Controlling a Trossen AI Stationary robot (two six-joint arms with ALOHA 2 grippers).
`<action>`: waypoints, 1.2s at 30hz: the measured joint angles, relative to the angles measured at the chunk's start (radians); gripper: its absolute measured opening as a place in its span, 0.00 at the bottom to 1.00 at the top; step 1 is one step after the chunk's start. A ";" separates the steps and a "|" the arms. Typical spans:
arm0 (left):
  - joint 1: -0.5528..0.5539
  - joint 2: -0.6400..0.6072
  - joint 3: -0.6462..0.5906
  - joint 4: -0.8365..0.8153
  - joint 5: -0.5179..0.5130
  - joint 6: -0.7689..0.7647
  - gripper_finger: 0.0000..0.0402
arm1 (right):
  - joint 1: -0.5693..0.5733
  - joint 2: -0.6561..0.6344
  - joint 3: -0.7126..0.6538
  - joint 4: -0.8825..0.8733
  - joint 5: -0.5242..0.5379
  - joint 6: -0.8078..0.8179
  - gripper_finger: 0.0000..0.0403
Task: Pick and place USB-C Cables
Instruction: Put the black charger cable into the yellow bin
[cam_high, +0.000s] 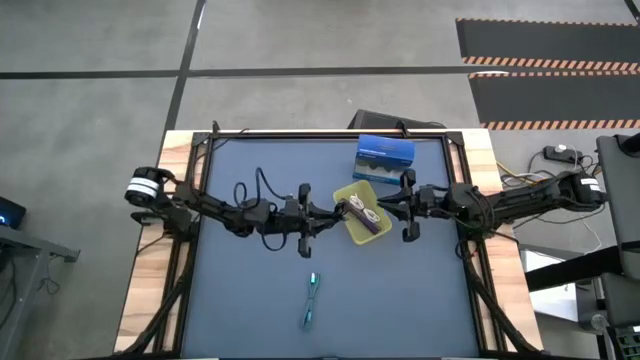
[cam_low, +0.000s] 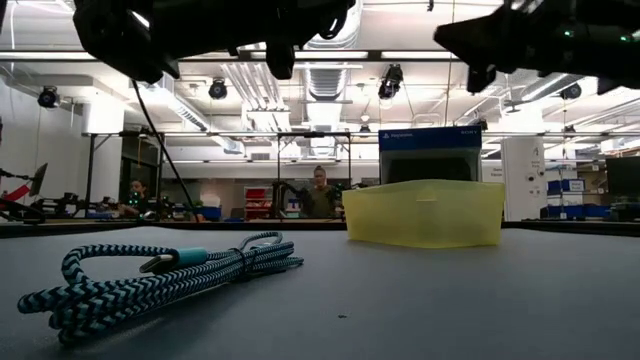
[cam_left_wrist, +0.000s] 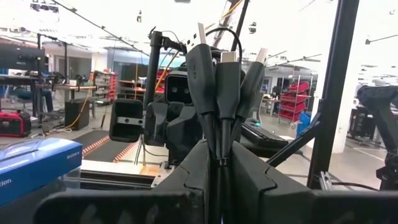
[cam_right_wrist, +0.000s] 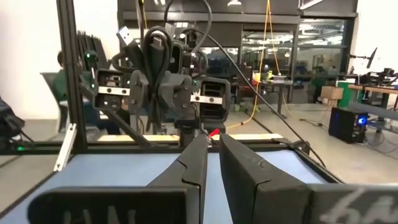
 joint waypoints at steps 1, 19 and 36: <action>0.000 0.000 0.000 0.000 0.000 0.000 0.06 | 0.000 0.021 0.017 0.001 0.000 -0.004 0.08; 0.002 0.000 -0.002 0.000 -0.005 0.004 0.06 | 0.000 0.259 0.237 0.004 -0.106 0.026 0.15; 0.034 -0.001 -0.004 -0.045 -0.078 0.007 0.06 | 0.000 0.423 0.387 0.000 -0.163 0.051 0.55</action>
